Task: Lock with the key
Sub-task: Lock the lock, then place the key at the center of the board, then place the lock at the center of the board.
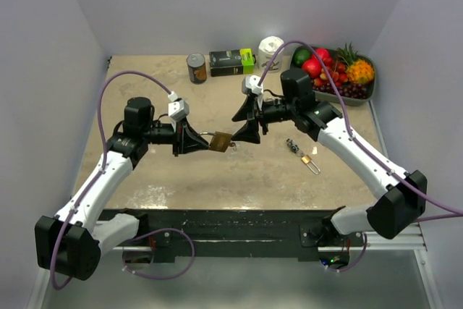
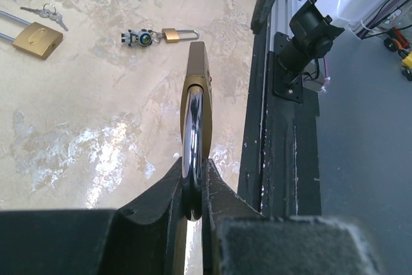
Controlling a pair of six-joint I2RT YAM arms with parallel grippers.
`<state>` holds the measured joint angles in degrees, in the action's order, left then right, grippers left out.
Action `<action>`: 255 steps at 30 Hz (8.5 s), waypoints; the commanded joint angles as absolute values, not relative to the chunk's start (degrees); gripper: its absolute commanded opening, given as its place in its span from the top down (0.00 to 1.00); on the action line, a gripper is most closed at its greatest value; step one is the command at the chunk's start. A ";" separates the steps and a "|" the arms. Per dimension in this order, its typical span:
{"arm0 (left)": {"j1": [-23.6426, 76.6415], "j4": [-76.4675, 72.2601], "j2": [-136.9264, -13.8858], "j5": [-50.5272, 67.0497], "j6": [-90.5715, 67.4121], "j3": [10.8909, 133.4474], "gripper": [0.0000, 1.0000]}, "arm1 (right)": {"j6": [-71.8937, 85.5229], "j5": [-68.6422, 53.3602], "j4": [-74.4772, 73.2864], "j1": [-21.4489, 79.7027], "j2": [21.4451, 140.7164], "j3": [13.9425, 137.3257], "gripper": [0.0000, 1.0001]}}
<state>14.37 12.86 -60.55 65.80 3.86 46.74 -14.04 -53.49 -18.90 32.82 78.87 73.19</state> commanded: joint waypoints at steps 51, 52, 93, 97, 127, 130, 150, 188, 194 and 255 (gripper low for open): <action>8.97 -4.38 -63.63 71.54 -7.55 52.74 1.00 | -39.38 -60.90 -43.60 23.13 91.66 74.09 1.00; 8.53 -5.26 -63.55 71.54 -8.17 52.39 1.00 | -39.20 -61.17 -43.59 22.59 92.80 74.18 1.00; 5.10 -4.48 -59.33 55.28 -7.38 46.23 1.00 | 22.76 -10.55 -6.68 23.29 116.18 83.23 1.00; 5.10 -4.04 -58.97 55.20 -6.86 45.97 1.00 | 23.12 -8.36 -7.64 23.29 118.03 84.46 1.00; 5.10 11.76 -61.17 65.12 6.40 52.11 1.00 | 2.58 -40.58 -7.64 23.64 102.78 83.68 0.24; 5.10 16.17 -61.43 68.97 10.81 53.17 1.00 | -7.80 -51.65 -9.84 23.64 96.44 79.11 0.18; 9.67 21.09 -63.02 73.56 17.67 56.51 1.00 | -9.15 -58.10 -8.54 38.23 87.98 73.22 0.17; 10.27 3.24 -69.34 28.93 -47.20 57.21 0.01 | 29.44 -14.33 21.36 39.37 84.46 66.53 1.00; 15.20 2.81 -71.19 24.79 -46.67 59.50 0.01 | 29.18 -11.34 21.01 41.48 85.25 67.76 1.00; 29.62 6.07 -106.42 0.18 -28.84 77.24 1.00 | 20.57 -1.76 -9.14 29.01 70.32 64.07 0.01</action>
<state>28.97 10.48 -103.13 3.51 -32.82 71.16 22.76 -3.31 -6.17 30.46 73.06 64.31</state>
